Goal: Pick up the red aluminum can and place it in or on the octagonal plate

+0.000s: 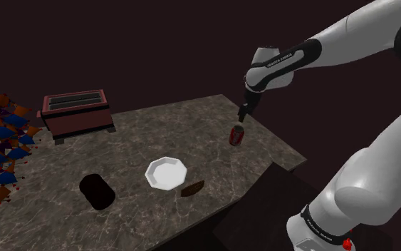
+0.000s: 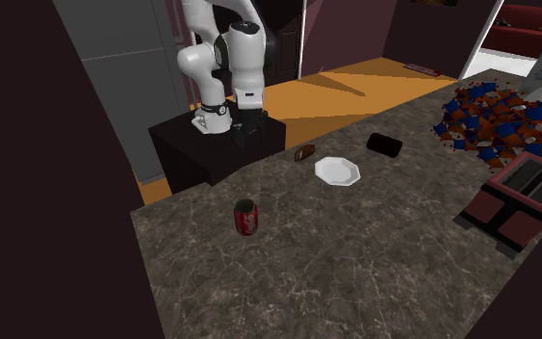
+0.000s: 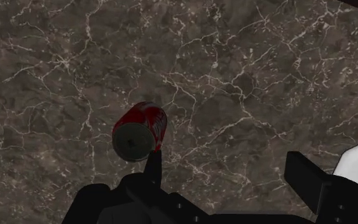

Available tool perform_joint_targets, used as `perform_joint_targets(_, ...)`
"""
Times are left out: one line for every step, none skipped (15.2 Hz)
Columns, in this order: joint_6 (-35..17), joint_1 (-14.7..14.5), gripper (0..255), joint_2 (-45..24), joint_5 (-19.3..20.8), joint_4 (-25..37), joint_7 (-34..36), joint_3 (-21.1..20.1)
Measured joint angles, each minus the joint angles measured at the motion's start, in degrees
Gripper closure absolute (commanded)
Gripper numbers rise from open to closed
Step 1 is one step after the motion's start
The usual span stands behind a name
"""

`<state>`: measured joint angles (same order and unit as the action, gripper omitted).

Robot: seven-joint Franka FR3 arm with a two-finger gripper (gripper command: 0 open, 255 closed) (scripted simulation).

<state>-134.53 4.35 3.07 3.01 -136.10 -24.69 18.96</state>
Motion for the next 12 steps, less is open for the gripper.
perform_joint_targets(-0.5, 0.2, 0, -2.2, -1.1, 1.5, -1.7, 0.5)
perform_joint_targets(-1.9, 0.5, 0, -4.9, -2.5, 2.6, -3.6, 0.8)
perform_joint_targets(-2.7, 0.9, 0, -7.3, -3.9, 4.0, -5.5, 1.1)
perform_joint_targets(-3.5, 1.3, 0, -9.5, -5.2, 5.1, -7.0, 1.0)
perform_joint_targets(-4.7, 1.5, 0, -11.5, -6.4, 5.6, -8.2, 0.8)
perform_joint_targets(-5.2, 1.9, 0, -13.7, -7.6, 7.1, -9.5, 0.6)
perform_joint_targets(-5.7, 2.9, 0, -16.4, -9.1, 9.0, -11.5, 0.5)
perform_joint_targets(-5.8, 3.6, 0, -18.7, -10.3, 11.0, -13.0, 0.1)
perform_joint_targets(-6.3, 4.7, 0, -21.8, -11.8, 13.3, -14.7, -0.4)
perform_joint_targets(-6.7, 5.3, 0, -24.2, -12.9, 15.0, -15.7, -1.0)
perform_joint_targets(-6.7, 5.9, 0, -26.2, -13.7, 16.7, -16.7, -1.5)
perform_joint_targets(-7.4, 6.8, 0, -28.2, -14.6, 17.9, -18.0, -1.9)
